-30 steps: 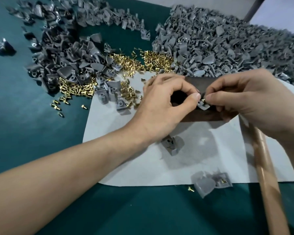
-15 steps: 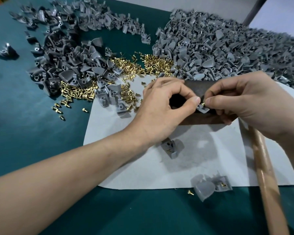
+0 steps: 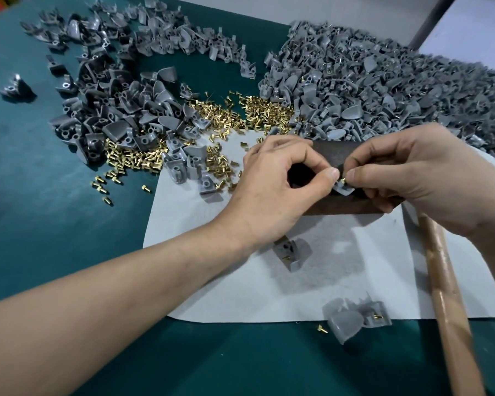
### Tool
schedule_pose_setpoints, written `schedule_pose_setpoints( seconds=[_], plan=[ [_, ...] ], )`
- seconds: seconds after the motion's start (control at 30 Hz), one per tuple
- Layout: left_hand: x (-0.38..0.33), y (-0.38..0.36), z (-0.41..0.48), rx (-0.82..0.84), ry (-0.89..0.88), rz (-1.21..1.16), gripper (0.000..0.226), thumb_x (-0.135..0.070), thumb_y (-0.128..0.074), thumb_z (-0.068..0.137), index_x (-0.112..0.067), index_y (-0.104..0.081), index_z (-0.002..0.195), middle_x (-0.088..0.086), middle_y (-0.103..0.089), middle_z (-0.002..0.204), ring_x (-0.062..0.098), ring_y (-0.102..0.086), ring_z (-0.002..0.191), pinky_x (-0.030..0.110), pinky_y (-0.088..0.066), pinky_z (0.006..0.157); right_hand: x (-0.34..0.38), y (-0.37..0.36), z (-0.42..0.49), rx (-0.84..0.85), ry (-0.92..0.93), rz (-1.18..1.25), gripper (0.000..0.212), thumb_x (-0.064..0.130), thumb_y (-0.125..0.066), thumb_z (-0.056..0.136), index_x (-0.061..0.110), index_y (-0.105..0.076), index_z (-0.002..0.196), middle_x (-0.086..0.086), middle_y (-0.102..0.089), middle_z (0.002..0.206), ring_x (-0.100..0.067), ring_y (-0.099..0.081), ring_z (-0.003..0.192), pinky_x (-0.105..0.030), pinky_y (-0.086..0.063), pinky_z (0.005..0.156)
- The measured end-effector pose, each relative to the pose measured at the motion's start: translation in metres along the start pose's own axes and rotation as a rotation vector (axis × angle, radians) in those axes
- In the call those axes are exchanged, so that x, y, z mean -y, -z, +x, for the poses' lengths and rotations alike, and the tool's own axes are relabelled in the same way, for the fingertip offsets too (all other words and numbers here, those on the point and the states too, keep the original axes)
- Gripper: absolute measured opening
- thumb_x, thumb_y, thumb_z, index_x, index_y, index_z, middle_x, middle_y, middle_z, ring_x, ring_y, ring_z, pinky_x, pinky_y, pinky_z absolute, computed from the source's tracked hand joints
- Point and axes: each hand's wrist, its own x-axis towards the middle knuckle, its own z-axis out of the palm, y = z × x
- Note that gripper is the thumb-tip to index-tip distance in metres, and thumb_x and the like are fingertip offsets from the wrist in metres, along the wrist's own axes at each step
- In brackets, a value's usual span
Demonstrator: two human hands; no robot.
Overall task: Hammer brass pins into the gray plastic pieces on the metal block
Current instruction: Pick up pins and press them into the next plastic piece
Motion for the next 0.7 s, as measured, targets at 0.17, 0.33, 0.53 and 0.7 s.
schedule_pose_setpoints(
  seconds=[0.17, 0.33, 0.53, 0.7],
  plan=[
    [-0.002, 0.0, -0.0008, -0.003, 0.009, -0.006, 0.019, -0.024, -0.072, 0.084, -0.036, -0.061, 0.074, -0.007, -0.062, 0.105, 0.002, -0.046, 0.118, 0.043, -0.028, 0.11, -0.0006, -0.0008, 0.0009, -0.005, 0.003, 0.009, 0.011, -0.003, -0.066, 0.076, 0.002, -0.067, 0.067, -0.006, -0.052, 0.046, -0.019, -0.043, 0.043, -0.022, -0.036, 0.038],
    [-0.0037, 0.0, -0.0008, -0.008, 0.007, -0.009, 0.021, -0.022, -0.072, 0.084, -0.035, -0.061, 0.073, -0.011, -0.061, 0.101, 0.0, -0.046, 0.116, 0.043, -0.028, 0.11, 0.0013, -0.0025, -0.0006, -0.015, 0.064, -0.026, 0.009, -0.004, -0.067, 0.073, 0.001, -0.065, 0.067, -0.003, -0.053, 0.043, -0.013, -0.043, 0.037, -0.02, -0.037, 0.037],
    [-0.0032, -0.0003, -0.001, -0.002, 0.015, -0.013, 0.018, -0.022, -0.072, 0.084, -0.032, -0.062, 0.073, -0.012, -0.061, 0.1, -0.001, -0.046, 0.116, 0.043, -0.028, 0.11, 0.0019, -0.0023, 0.0004, -0.01, 0.037, 0.006, 0.015, -0.007, -0.067, 0.076, 0.002, -0.066, 0.064, -0.003, -0.052, 0.043, -0.013, -0.042, 0.037, -0.02, -0.037, 0.036],
    [-0.0025, -0.001, -0.0009, -0.01, 0.021, -0.017, 0.015, -0.021, -0.072, 0.084, -0.029, -0.063, 0.074, -0.007, -0.064, 0.102, 0.0, -0.046, 0.117, 0.043, -0.028, 0.109, 0.0007, -0.0026, 0.0019, 0.011, 0.015, 0.011, 0.014, -0.005, -0.066, 0.077, 0.002, -0.067, 0.064, -0.005, -0.052, 0.045, -0.014, -0.043, 0.039, -0.02, -0.037, 0.036]
  ],
)
